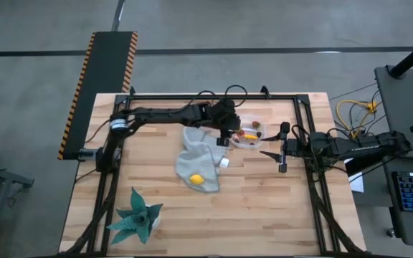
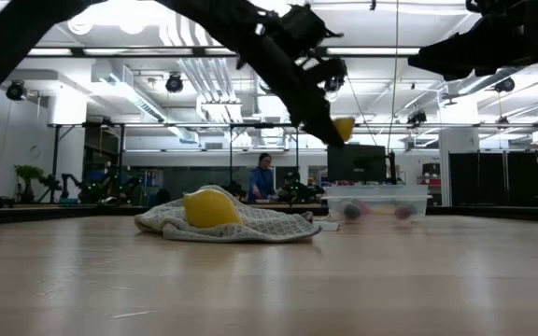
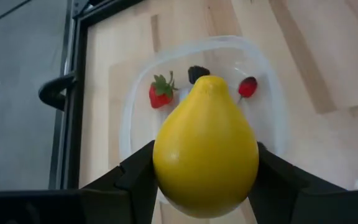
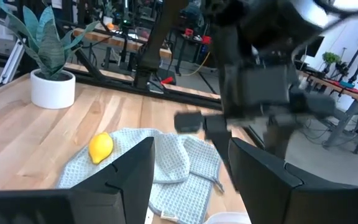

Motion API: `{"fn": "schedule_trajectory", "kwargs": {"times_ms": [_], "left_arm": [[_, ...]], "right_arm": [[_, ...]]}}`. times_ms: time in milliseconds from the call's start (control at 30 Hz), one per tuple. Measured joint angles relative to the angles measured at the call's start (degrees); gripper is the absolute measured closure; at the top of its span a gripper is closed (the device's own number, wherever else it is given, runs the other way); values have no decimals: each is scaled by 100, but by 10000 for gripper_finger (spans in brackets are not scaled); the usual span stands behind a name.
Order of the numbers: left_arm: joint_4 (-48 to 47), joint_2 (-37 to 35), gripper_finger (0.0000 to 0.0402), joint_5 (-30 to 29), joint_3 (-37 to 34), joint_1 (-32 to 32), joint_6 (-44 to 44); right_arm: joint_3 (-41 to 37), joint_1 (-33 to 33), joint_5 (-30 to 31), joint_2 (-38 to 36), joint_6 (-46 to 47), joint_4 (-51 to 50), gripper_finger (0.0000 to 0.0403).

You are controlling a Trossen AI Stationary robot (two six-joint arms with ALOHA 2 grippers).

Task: Pick and placing Produce into tupperware
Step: Put the bottom lemon into the transparent bin

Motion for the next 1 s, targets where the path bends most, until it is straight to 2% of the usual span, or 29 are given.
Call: {"fn": "schedule_trajectory", "kwargs": {"times_ms": [100, 367, 567, 1000], "left_arm": [[20, 346, 223, 37, 379, 73, 88], [-98, 1279, 223, 594, 1504, 230, 147], [-353, 1834, 223, 896, 1997, 254, -45], [-307, 1952, 220, 919, 2095, 291, -486]], "right_arm": [[0, 1, 0, 0, 4, 1, 204], [0, 2, -2, 0, 52, -3, 204], [0, 2, -2, 0, 57, -47, 204], [0, 1, -2, 0, 95, -84, 204]]}}
